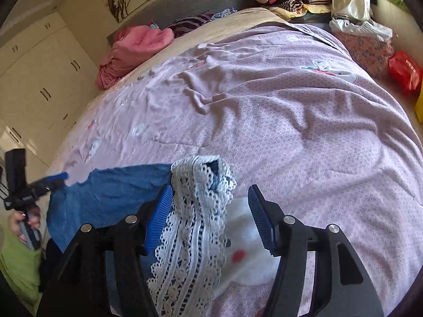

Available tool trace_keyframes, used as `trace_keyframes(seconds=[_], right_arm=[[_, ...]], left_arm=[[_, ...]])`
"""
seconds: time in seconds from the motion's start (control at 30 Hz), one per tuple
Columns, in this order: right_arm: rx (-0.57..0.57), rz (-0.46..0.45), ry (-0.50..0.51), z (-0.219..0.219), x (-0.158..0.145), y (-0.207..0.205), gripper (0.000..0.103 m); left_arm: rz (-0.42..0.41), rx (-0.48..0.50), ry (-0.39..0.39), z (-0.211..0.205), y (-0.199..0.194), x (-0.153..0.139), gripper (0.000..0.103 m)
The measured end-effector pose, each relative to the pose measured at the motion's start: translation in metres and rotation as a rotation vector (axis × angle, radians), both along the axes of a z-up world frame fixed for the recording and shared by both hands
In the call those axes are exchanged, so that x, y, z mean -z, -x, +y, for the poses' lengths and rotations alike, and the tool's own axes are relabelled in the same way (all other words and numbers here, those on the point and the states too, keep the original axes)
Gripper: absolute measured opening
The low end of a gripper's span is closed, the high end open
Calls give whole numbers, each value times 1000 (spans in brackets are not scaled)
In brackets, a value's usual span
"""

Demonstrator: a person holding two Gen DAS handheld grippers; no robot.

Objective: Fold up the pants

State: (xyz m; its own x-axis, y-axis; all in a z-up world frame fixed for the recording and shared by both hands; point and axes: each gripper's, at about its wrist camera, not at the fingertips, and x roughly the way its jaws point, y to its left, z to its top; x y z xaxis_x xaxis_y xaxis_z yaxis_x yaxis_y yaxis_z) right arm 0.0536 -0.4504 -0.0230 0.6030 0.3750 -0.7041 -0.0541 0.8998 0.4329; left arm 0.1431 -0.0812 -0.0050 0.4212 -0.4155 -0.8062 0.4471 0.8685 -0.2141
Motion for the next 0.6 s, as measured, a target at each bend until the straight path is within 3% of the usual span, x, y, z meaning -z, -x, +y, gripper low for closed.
trace_keyframes(seconds=[0.17, 0.33, 0.37, 0.5, 0.6], right_arm=[[-42, 46, -47, 1, 13, -23, 57], [-154, 87, -57, 19, 24, -30, 33], [-169, 87, -57, 22, 24, -28, 24], [-191, 22, -20, 32, 12, -17, 16], [-177, -50, -11, 33, -6, -13, 15]], left_arm=[[101, 31, -9, -24, -18, 32, 36], [143, 31, -1, -27, -18, 43, 24], [145, 28, 5, -25, -17, 43, 20], [157, -7, 52, -18, -22, 41, 9], [113, -32, 64, -17, -27, 31, 6]])
